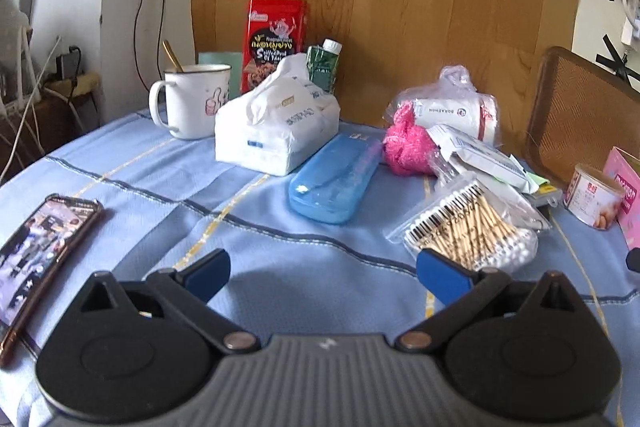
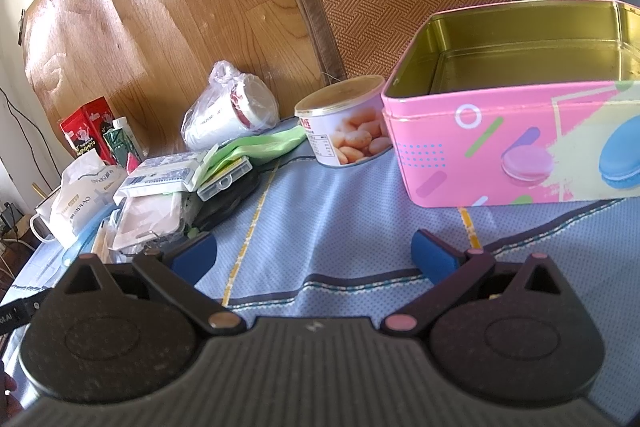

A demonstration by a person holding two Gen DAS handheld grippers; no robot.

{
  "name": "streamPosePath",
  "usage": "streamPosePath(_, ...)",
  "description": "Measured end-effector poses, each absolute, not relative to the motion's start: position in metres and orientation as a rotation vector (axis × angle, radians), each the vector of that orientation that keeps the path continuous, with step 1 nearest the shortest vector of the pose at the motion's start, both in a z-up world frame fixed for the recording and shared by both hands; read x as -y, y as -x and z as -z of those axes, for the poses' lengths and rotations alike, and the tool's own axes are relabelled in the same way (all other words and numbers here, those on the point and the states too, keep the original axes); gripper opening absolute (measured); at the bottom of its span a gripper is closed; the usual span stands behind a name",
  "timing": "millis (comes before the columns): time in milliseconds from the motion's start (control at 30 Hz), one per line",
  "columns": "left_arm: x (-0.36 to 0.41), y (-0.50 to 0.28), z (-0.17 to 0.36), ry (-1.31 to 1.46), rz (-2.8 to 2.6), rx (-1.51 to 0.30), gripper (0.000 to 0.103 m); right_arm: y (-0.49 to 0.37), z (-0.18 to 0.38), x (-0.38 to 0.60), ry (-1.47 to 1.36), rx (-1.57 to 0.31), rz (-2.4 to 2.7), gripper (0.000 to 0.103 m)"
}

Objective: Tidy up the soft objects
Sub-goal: 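Reach the left tool to the cotton swab bag and grasp it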

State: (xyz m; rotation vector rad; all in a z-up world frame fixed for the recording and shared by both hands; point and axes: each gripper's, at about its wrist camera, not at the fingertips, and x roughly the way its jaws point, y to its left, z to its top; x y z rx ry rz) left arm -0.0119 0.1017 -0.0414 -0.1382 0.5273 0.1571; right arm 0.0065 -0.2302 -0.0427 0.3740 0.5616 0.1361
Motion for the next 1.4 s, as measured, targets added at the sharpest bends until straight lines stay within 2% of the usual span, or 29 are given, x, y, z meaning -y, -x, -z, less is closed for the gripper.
streamPosePath(267, -0.111, 0.011, 0.045, 0.166, -0.147, -0.548, 0.102, -0.002, 0.036, 0.217, -0.286, -0.542, -0.188, 0.103)
streamPosePath(367, -0.115, 0.009, 0.046, 0.197, -0.131, -0.554, 0.1, 0.001, 0.029, 0.197, -0.207, -0.52, -0.292, 0.097)
streamPosePath(533, -0.119, 0.007, 0.048, 0.23, -0.115, -0.573, 0.089, 0.001, 0.014, 0.152, -0.033, -0.488, -0.491, 0.075)
streamPosePath(700, -0.122, 0.008, 0.049, 0.257, -0.111, -0.574, 0.086, -0.013, 0.008, 0.119, -0.002, -0.522, -0.617, 0.068)
streamPosePath(767, -0.121, 0.007, 0.049, 0.253, -0.102, -0.576, 0.085, -0.021, 0.009, 0.107, -0.017, -0.549, -0.651, 0.063)
streamPosePath(833, -0.12, 0.007, 0.049, 0.25, -0.096, -0.578, 0.085, -0.029, 0.013, 0.096, -0.029, -0.585, -0.674, 0.037)
streamPosePath(933, -0.121, 0.007, 0.049, 0.256, -0.086, -0.577, 0.085, -0.031, 0.016, 0.095, -0.07, -0.616, -0.678, 0.034)
streamPosePath(1167, -0.117, 0.006, 0.048, 0.237, -0.023, -0.586, 0.085, 0.021, 0.023, 0.159, -0.186, -0.657, -0.642, 0.034)
streamPosePath(1267, -0.102, 0.009, 0.044, 0.255, 0.088, -0.606, 0.085, 0.047, 0.023, 0.182, -0.203, -0.646, -0.607, 0.042)
streamPosePath(1333, -0.081, 0.011, 0.037, 0.263, 0.214, -0.621, 0.085, 0.061, 0.02, 0.188, -0.149, -0.617, -0.554, 0.069)
streamPosePath(1400, -0.057, 0.011, 0.031, 0.224, 0.31, -0.645, 0.083, 0.07, 0.019, 0.189, -0.106, -0.581, -0.548, 0.08)
